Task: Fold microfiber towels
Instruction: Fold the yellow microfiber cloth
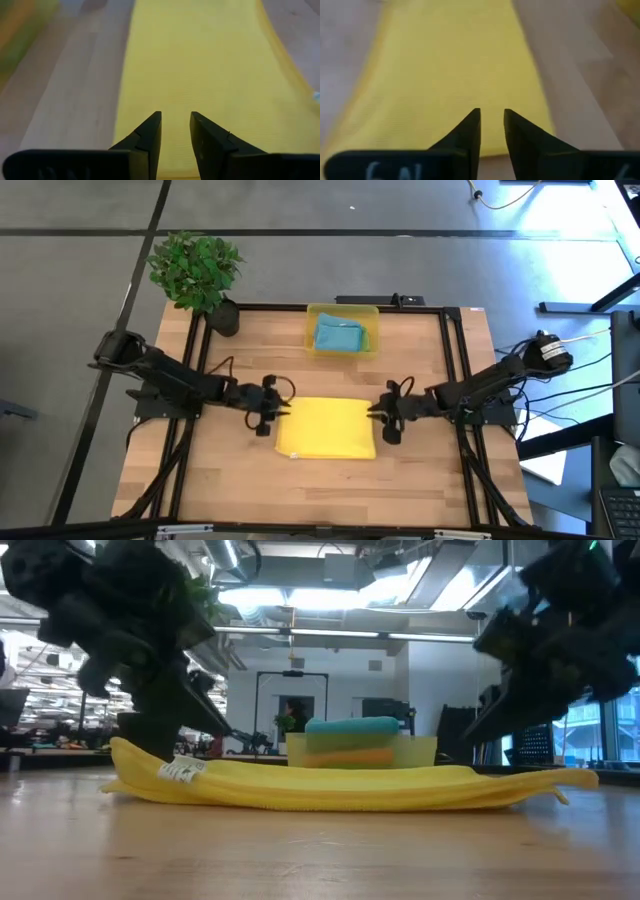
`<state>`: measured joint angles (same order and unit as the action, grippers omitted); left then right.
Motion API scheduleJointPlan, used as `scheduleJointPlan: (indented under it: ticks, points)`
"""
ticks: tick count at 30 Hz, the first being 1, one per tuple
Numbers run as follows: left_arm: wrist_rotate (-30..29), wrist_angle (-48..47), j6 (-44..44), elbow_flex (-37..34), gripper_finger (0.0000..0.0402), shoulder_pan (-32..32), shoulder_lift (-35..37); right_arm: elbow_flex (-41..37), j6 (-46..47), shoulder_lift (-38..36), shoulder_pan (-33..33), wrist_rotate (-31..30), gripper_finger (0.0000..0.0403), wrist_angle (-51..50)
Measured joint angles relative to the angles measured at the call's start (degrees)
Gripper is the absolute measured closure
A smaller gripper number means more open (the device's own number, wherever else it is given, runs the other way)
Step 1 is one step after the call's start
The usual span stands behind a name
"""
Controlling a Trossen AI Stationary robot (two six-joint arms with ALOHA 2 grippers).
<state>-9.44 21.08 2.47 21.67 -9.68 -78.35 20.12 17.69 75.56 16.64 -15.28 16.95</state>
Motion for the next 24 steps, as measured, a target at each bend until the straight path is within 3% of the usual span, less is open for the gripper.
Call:
scheduleJointPlan:
  ticks: [5, 11, 24]
  points:
    - [2.60, 1.88, 1.90, -2.39, 0.0314, 5.02, -0.26, -4.46, -1.53, 0.61, -5.80, 4.89, 0.0345, 6.87]
    - [3.18, 2.58, 1.97, -2.54, 0.0321, 5.93, -2.66, -6.30, -3.45, 1.28, -9.97, 8.43, 0.0376, 13.41]
    - [-1.53, 7.61, 3.70, -2.34, 0.0321, 6.90, -11.41, -6.28, 0.10, 3.05, -10.54, 9.35, 0.0392, 13.72]
